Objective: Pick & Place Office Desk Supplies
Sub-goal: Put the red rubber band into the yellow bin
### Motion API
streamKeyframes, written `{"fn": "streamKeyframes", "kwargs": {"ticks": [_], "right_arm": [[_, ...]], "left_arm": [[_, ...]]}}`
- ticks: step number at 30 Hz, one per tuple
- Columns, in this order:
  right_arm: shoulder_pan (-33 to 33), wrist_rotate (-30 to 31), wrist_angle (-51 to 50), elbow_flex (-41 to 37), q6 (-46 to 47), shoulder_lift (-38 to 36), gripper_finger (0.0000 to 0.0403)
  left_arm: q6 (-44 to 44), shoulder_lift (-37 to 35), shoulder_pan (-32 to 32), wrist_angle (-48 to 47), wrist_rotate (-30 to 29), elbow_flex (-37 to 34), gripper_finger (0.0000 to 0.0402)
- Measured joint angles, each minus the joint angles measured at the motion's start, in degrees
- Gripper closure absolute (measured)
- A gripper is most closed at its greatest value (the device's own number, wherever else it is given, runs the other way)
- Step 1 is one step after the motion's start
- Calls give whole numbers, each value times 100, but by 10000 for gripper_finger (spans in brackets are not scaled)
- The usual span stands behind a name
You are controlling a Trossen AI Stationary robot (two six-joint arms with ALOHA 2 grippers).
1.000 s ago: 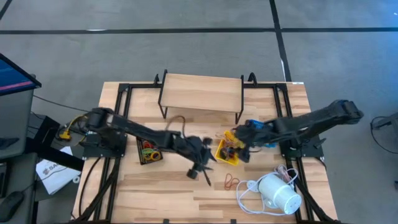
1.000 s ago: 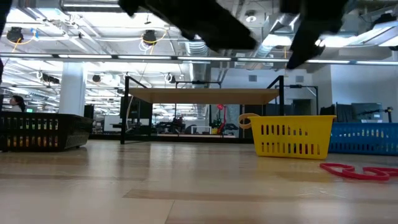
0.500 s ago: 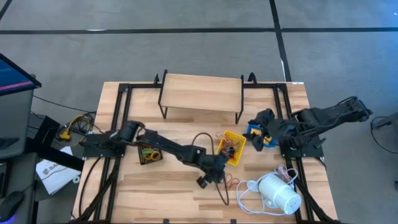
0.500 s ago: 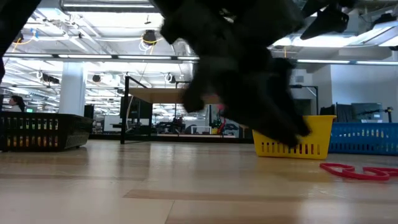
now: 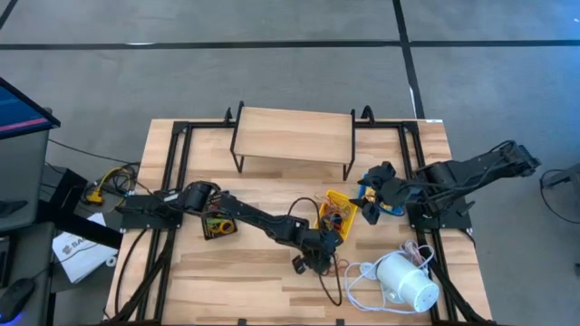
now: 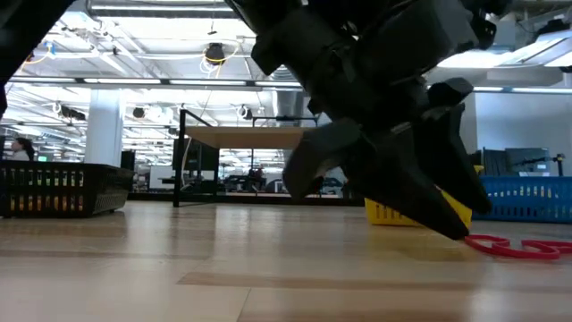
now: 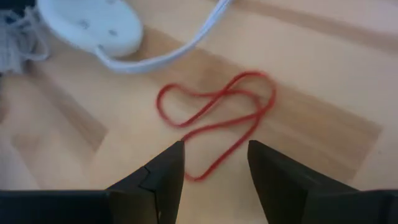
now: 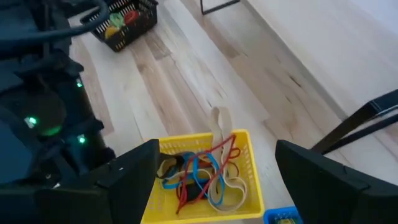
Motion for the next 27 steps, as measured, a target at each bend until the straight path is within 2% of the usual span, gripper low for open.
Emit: {"fn": "streamKeyframes", "kwargs": {"ticks": [11, 15, 20, 24, 27], "right_arm": [[0, 0, 360, 0, -36, -187, 85], [2, 0, 516, 0, -42, -210, 85], [2, -6, 589, 0, -51, -210, 85], [2, -92, 583, 0, -42, -210, 85], [9, -92, 585, 0, -36, -210, 85]], "left_arm": [[-26, 292, 35, 421, 813, 25, 244], [-26, 302, 36, 398, 878, 20, 283], [-5, 313, 27, 333, 994, 7, 380], [7, 315, 13, 334, 915, 7, 398], [-42, 169, 20, 226, 439, -18, 400]]}}
